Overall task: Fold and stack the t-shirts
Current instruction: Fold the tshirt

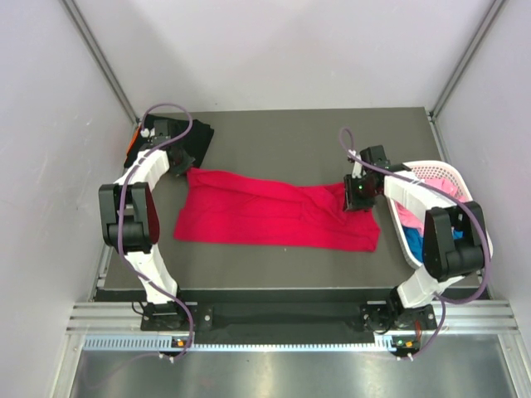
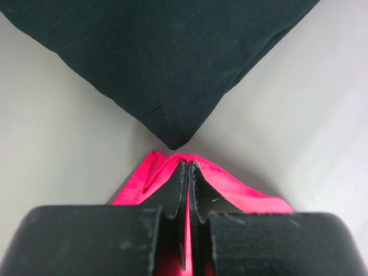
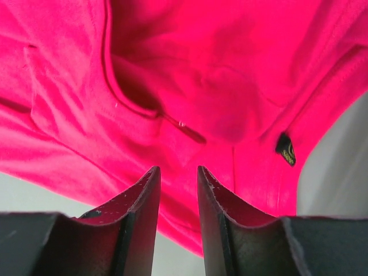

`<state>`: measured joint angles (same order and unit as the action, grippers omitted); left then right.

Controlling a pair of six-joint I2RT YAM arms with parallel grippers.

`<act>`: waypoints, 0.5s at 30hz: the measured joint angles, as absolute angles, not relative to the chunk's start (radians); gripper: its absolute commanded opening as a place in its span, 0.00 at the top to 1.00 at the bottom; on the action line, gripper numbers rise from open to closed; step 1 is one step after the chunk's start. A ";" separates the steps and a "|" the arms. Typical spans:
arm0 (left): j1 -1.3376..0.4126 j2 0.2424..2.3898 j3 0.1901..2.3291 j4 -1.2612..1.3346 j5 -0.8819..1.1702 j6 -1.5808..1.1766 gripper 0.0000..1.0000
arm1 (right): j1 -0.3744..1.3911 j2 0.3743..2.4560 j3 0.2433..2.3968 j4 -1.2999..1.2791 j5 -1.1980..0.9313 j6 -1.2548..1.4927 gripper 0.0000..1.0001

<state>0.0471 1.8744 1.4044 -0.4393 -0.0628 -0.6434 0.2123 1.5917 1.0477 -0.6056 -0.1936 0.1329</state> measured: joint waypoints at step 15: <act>0.047 1.874 1.412 -0.436 -0.060 -0.643 1.00 | 0.211 1.668 1.029 -0.516 -0.191 0.131 0.69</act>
<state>0.0471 1.8744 1.4120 -0.4362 -0.0601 -0.6434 0.2111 1.6676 1.0286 -0.5156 -0.1905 0.1307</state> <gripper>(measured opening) 0.011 0.310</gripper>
